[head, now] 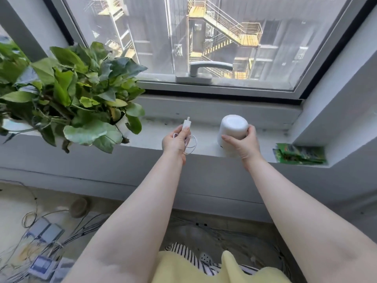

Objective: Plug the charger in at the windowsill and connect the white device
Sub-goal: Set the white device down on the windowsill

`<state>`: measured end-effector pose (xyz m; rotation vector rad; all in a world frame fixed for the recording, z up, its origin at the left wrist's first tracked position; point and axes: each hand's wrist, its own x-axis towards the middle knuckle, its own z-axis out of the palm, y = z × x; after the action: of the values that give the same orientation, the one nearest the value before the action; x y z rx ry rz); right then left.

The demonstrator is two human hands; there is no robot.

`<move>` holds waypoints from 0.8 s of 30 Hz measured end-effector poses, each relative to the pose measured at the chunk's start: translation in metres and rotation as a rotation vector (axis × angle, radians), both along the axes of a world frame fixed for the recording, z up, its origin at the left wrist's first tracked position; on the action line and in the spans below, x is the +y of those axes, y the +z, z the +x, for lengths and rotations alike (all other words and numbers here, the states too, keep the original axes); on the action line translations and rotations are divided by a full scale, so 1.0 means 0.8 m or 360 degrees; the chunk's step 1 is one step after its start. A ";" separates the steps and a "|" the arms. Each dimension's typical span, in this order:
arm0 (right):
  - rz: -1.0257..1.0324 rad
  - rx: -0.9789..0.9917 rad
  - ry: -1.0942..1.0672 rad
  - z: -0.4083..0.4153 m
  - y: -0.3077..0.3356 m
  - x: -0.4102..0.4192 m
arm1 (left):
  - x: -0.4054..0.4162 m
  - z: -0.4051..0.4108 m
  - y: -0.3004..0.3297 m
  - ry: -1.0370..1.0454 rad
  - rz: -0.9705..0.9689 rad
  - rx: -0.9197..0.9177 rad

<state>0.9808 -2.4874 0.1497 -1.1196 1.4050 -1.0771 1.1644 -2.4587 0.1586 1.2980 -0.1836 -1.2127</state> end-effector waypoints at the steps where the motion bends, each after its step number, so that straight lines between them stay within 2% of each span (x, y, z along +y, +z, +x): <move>1: -0.0012 0.0018 0.0000 0.001 -0.003 -0.006 | -0.006 0.002 -0.002 -0.0001 0.0000 -0.0005; 11: -0.0049 0.0109 0.0001 0.012 -0.031 -0.025 | -0.034 0.016 -0.011 -0.0094 -0.0008 0.0004; 18: -0.0078 0.0076 0.0024 0.011 -0.031 -0.021 | -0.044 0.036 -0.004 -0.0139 -0.0012 0.0284; 21: -0.0275 0.0184 -0.0137 0.007 -0.014 0.000 | -0.048 0.045 -0.001 -0.0175 -0.0021 0.0373; 24: -0.0668 0.0425 -0.0396 0.017 0.016 0.029 | -0.051 0.050 0.003 -0.0222 -0.0057 0.0467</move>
<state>0.9947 -2.4638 0.1621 -1.4569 1.6011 -1.4919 1.2046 -2.4997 0.1609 1.0757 -0.0837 -1.4968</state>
